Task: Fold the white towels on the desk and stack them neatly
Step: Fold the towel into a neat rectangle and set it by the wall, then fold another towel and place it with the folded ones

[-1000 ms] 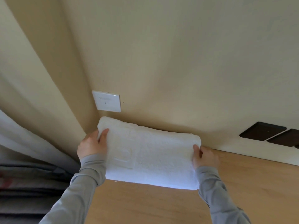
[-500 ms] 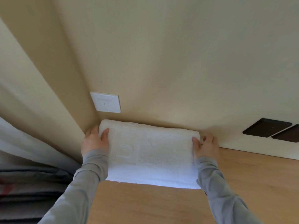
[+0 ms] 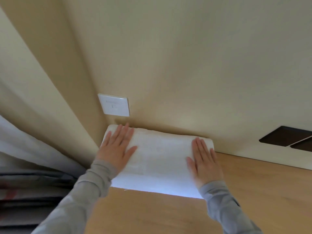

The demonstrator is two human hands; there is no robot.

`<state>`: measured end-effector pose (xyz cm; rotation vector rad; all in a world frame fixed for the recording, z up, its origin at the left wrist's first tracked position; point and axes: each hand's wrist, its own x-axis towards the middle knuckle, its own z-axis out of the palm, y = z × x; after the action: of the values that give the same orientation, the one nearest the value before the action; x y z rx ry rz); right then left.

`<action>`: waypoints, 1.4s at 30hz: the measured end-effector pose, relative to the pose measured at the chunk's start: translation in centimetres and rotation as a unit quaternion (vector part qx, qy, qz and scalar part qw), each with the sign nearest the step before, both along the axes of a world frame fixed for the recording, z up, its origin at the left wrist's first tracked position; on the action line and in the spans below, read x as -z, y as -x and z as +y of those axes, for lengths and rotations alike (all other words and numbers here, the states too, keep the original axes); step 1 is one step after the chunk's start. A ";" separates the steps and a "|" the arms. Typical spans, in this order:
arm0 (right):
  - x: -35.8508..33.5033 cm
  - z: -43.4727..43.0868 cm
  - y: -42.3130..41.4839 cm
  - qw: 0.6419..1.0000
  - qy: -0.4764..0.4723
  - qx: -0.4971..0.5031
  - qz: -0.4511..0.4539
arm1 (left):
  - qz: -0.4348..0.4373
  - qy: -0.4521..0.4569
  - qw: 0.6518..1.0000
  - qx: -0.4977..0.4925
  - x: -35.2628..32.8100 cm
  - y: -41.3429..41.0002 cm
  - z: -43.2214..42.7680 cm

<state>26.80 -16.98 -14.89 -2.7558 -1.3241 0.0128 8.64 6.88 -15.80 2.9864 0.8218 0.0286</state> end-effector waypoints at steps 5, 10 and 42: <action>0.8 -0.7 -1.4 0.998 0.039 0.003 0.055 | 0.027 0.044 0.999 -0.013 0.2 0.7 1.6; -0.9 1.4 0.1 0.995 0.078 0.055 -0.006 | 0.010 -0.008 0.998 -0.063 -1.8 -1.1 -2.3; -1.0 -4.1 -1.2 0.999 0.017 0.032 0.022 | 0.016 0.041 0.999 -0.016 -3.2 1.9 -1.8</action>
<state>28.02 -21.03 -13.88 -2.8061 -1.2366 0.0918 6.70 5.08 -12.59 2.9034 0.8521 -0.0498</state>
